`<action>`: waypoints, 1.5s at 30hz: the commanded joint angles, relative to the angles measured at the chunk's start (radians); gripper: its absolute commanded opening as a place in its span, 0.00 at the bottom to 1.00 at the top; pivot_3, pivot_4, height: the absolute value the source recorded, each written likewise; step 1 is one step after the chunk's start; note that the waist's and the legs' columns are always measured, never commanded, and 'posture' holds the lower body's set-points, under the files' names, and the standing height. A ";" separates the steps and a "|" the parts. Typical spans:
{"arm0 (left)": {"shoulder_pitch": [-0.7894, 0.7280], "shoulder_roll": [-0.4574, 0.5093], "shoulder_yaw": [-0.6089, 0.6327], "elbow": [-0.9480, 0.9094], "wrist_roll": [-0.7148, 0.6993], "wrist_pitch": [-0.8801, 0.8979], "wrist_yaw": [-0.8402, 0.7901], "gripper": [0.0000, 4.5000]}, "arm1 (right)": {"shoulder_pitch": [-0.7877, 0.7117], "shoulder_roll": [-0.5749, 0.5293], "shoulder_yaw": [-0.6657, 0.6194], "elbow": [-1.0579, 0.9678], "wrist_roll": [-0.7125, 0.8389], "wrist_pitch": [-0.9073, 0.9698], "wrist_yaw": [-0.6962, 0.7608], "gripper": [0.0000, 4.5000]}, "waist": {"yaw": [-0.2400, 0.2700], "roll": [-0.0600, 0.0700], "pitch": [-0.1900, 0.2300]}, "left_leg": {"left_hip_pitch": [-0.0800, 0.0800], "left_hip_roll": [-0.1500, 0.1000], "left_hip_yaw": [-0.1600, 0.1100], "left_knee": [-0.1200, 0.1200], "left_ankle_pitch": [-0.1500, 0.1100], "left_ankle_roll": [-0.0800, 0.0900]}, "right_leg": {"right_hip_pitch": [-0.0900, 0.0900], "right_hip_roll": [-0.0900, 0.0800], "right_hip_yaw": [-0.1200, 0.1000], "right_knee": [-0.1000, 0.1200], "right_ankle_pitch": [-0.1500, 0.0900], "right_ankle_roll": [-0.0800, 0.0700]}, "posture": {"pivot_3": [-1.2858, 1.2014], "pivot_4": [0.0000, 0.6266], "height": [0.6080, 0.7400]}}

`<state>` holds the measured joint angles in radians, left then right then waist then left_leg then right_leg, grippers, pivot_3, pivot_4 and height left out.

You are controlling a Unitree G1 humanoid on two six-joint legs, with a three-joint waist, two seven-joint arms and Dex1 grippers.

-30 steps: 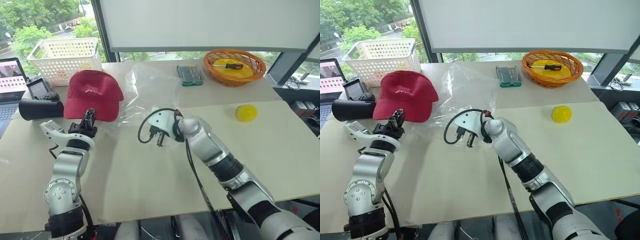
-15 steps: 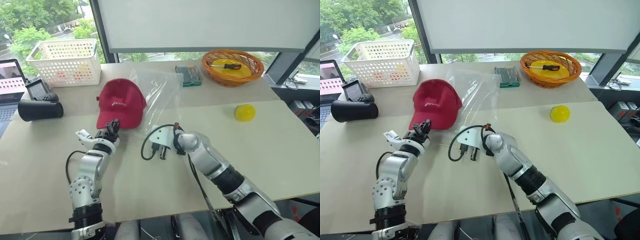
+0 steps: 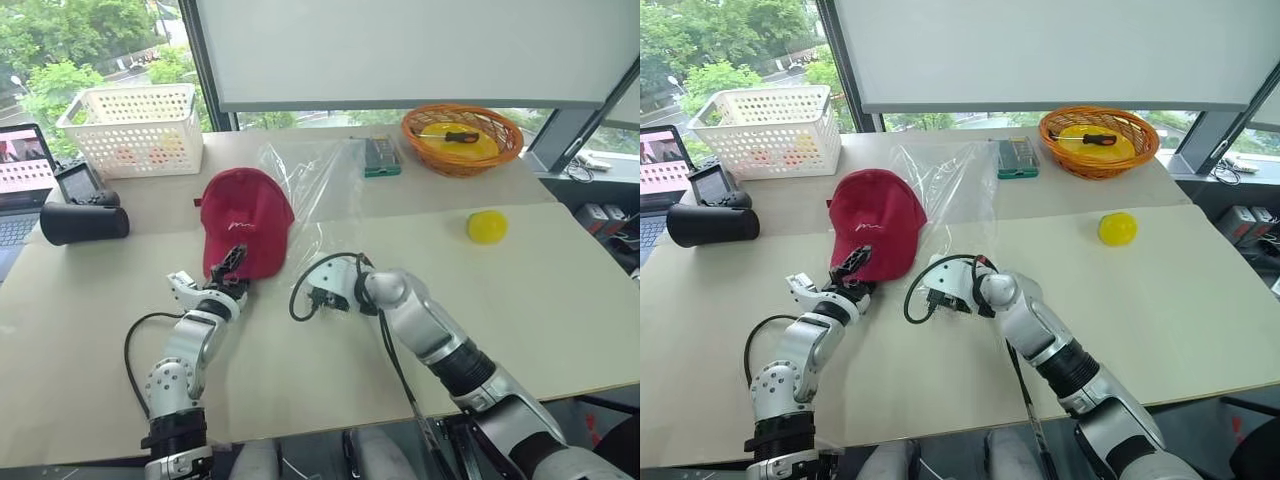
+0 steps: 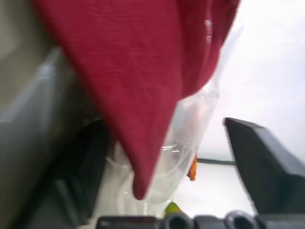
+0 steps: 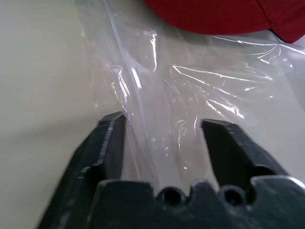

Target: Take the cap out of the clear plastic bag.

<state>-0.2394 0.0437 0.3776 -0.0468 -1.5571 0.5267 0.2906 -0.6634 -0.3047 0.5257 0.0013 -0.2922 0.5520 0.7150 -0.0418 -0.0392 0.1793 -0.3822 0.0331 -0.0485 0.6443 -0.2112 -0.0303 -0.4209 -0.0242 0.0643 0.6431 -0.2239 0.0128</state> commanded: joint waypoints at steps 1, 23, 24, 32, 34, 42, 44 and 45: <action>0.017 -0.012 0.010 0.006 0.001 0.010 0.046 1.00 | -0.003 -0.014 -0.032 -0.051 0.013 -0.002 0.014 0.99 | 0.000 0.000 0.000 | 0.000 0.000 0.000 0.000 0.000 0.000 | 0.000 0.000 0.000 0.000 0.000 0.000 | 0.52 0.24 0.97; 0.660 0.521 0.065 -0.590 0.454 0.032 -0.272 1.00 | 0.110 -0.193 -0.800 -0.131 0.585 0.399 0.070 0.99 | -0.001 0.001 0.002 | 0.000 0.000 0.001 -0.001 -0.002 -0.004 | -0.003 0.001 0.003 -0.004 -0.007 -0.012 | 0.52 0.24 0.97; 0.666 0.514 0.065 -0.577 0.518 -0.017 -0.294 1.00 | 0.107 -0.177 -0.824 -0.118 0.584 0.393 0.024 0.99 | 0.000 0.003 0.002 | -0.001 0.000 0.003 -0.001 -0.005 -0.007 | -0.003 0.000 0.005 -0.007 -0.007 -0.012 | 0.52 0.24 0.97; 0.578 0.377 0.057 -0.413 1.041 -0.334 -0.214 1.00 | 0.234 -0.150 -0.685 -0.045 0.320 -0.031 -0.290 0.99 | -0.001 0.004 0.003 | -0.010 0.000 0.006 -0.005 -0.005 -0.001 | -0.007 0.000 0.007 -0.015 -0.001 0.000 | 0.52 0.24 0.97; 0.549 0.348 0.061 -0.366 1.133 -0.382 -0.177 1.00 | 0.247 -0.131 -0.674 -0.016 0.295 -0.082 -0.341 0.99 | -0.003 0.004 0.003 | -0.011 0.000 0.007 -0.006 -0.006 0.000 | -0.009 -0.001 0.008 -0.015 0.000 -0.002 | 0.52 0.24 0.97; 0.484 0.279 0.052 -0.227 1.248 -0.467 -0.212 1.00 | 0.293 -0.110 -0.700 0.059 0.287 -0.216 -0.444 0.99 | 0.000 0.003 0.002 | -0.010 -0.001 0.008 -0.005 -0.006 0.000 | -0.008 -0.001 0.009 -0.014 -0.001 0.003 | 0.52 0.24 0.97; 0.483 0.276 0.068 -0.206 1.236 -0.471 -0.237 1.00 | 0.293 -0.111 -0.701 0.069 0.294 -0.225 -0.450 0.99 | -0.001 0.003 0.002 | -0.009 -0.001 0.008 -0.005 -0.006 0.000 | -0.007 -0.001 0.009 -0.014 -0.001 0.004 | 0.52 0.24 0.97; 0.483 0.277 0.073 -0.199 1.236 -0.474 -0.248 1.00 | 0.293 -0.112 -0.701 0.072 0.297 -0.229 -0.451 0.99 | -0.003 0.003 0.002 | -0.009 -0.001 0.008 -0.005 -0.006 0.000 | -0.007 -0.001 0.009 -0.014 -0.001 0.004 | 0.52 0.24 0.97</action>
<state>0.2450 0.3178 0.4209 -0.2408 -0.3264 0.0857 0.0662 -0.3667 -0.4094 -0.1485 0.0903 -0.0057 0.3606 0.2774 -0.0450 -0.0361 0.1817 -0.3907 0.0326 -0.0399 0.6393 -0.2176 -0.0304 -0.4278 -0.0253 0.0734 0.6299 -0.2251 0.0167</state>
